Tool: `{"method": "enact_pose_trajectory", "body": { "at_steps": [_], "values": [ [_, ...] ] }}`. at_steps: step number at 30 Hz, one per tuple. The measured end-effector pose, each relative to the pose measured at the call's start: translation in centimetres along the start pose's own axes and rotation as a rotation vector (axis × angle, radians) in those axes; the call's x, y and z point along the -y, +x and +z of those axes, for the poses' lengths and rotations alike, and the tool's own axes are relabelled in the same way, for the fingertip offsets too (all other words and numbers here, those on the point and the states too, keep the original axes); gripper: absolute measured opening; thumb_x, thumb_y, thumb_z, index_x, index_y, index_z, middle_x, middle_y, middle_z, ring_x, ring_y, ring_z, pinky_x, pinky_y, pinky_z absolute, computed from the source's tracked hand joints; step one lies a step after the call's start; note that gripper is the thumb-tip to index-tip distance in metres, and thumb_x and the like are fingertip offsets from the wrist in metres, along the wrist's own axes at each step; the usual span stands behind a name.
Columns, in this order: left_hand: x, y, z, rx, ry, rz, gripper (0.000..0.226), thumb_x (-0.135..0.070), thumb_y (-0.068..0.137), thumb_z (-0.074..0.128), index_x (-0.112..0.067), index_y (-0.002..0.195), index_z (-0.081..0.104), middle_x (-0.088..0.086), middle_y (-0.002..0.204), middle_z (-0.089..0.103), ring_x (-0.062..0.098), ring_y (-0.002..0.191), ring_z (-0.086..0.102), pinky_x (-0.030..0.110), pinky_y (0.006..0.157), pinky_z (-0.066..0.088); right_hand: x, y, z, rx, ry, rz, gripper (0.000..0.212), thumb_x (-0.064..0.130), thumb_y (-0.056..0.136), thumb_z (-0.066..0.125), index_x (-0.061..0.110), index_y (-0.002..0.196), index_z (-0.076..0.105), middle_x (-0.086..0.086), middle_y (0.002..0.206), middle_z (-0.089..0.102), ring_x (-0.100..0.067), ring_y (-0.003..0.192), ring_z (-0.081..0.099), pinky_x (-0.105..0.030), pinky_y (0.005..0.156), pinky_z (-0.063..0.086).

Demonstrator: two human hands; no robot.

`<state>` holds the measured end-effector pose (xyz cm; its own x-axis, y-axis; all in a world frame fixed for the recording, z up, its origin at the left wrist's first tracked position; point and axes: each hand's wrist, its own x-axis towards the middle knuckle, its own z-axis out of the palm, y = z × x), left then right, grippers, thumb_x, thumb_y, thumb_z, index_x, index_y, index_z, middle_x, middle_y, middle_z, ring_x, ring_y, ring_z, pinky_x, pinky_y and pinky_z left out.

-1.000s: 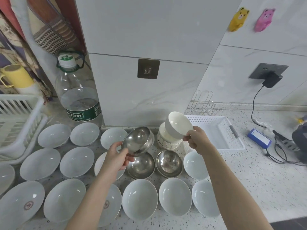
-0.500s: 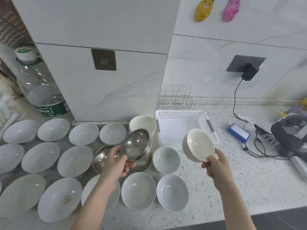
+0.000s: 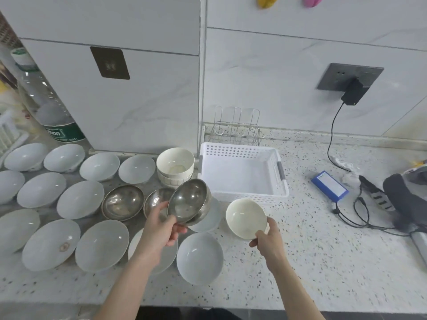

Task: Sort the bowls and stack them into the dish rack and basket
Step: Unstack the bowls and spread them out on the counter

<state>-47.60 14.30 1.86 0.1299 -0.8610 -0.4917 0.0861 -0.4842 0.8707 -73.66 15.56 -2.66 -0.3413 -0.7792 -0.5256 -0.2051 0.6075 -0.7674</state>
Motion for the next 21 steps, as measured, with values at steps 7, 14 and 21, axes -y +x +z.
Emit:
{"method": "enact_pose_trajectory", "body": {
  "at_steps": [7, 14, 21],
  "values": [
    [0.5, -1.0, 0.7, -0.038, 0.021, -0.012, 0.041, 0.001, 0.096, 0.047, -0.039, 0.105, 0.051, 0.014, 0.061, 0.071, 0.007, 0.039, 0.056, 0.016, 0.033, 0.029, -0.3, 0.9, 0.4, 0.024, -0.021, -0.016, 0.058, 0.001, 0.085, 0.040, 0.028, 0.136, 0.037, -0.020, 0.095, 0.068, -0.006, 0.049, 0.058, -0.021, 0.045, 0.039],
    [1.3, -1.0, 0.8, -0.014, 0.056, -0.030, 0.041, 0.000, 0.094, 0.048, -0.037, 0.110, 0.052, 0.016, 0.063, 0.071, 0.009, 0.043, 0.053, 0.018, 0.036, 0.031, -0.2, 1.7, 0.6, 0.018, -0.026, -0.036, 0.056, 0.003, 0.088, 0.040, 0.026, 0.139, 0.035, -0.013, 0.073, 0.069, -0.008, 0.052, 0.058, -0.025, 0.049, 0.040],
    [2.0, -0.9, 1.8, 0.036, 0.186, 0.004, 0.045, -0.002, 0.093, 0.048, -0.035, 0.123, 0.050, 0.014, 0.064, 0.071, 0.010, 0.049, 0.059, 0.019, 0.040, 0.036, -0.7, 1.6, 0.7, 0.035, 0.038, -0.036, 0.057, 0.015, 0.093, 0.048, 0.025, 0.146, 0.030, -0.010, 0.076, 0.072, 0.001, 0.046, 0.060, -0.025, 0.053, 0.039]
  ]
}}
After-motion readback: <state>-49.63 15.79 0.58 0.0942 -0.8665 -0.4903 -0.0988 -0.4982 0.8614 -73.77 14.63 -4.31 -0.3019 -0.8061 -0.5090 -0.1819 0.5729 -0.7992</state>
